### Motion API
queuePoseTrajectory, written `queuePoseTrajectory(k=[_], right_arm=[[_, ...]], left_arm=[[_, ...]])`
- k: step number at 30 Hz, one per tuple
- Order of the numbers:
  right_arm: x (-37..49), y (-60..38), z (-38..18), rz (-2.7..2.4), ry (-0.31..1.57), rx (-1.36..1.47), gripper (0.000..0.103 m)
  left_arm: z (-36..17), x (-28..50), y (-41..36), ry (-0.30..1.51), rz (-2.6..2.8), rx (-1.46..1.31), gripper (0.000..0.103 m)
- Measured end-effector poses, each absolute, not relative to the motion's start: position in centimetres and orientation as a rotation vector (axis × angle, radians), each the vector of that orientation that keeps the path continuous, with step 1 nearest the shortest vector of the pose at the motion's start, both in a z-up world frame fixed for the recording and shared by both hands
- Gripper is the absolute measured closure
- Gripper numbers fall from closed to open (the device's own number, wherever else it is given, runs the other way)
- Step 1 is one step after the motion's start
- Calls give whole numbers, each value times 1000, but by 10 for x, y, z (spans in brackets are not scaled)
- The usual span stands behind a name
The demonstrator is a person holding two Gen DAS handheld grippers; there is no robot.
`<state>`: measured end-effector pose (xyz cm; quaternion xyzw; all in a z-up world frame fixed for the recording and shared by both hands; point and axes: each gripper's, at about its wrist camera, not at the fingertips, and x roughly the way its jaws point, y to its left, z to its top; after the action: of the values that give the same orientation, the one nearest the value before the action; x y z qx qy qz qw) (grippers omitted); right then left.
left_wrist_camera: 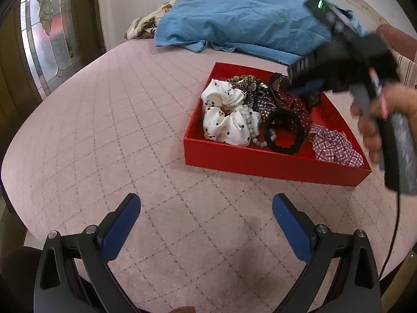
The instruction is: Organize jewelry
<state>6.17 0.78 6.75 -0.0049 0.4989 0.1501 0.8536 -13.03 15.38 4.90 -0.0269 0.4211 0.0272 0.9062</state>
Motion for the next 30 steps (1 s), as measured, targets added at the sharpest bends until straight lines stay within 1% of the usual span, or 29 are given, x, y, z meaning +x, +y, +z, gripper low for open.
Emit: queuePoseTrajectory(k=[3, 6, 11, 15, 18, 21, 23, 25, 26, 28, 30], right_arm=[[55, 6, 47, 272, 1113, -70, 74], [44, -7, 45, 257, 1132, -58, 74], [20, -37, 82, 310, 1020, 107, 74], [-10, -57, 107, 324, 916, 135, 68], [-23, -67, 114, 316, 868, 141, 67], [-33, -79, 117, 292, 833, 150, 67], [-37, -91, 119, 283, 822, 158, 67], [-44, -98, 119, 278, 818, 166, 67], [-46, -101, 118, 276, 820, 171, 67], [-48, -106, 114, 271, 824, 175, 67], [-48, -109, 110, 269, 828, 180, 67]], left_arm=[[50, -129, 158, 872, 57, -77, 2], [58, -127, 162, 875, 57, -90, 2], [98, -106, 167, 813, 65, -97, 2], [125, -69, 169, 785, 82, -108, 2], [125, -30, 156, 833, 73, -53, 2], [111, 2, 137, 912, 65, 12, 2], [98, 16, 126, 952, 57, 39, 5], [85, 24, 118, 993, 42, 57, 15], [79, 27, 115, 1015, 35, 66, 18], [66, 34, 108, 1058, 29, 92, 28], [60, 36, 105, 1060, 38, 113, 29]])
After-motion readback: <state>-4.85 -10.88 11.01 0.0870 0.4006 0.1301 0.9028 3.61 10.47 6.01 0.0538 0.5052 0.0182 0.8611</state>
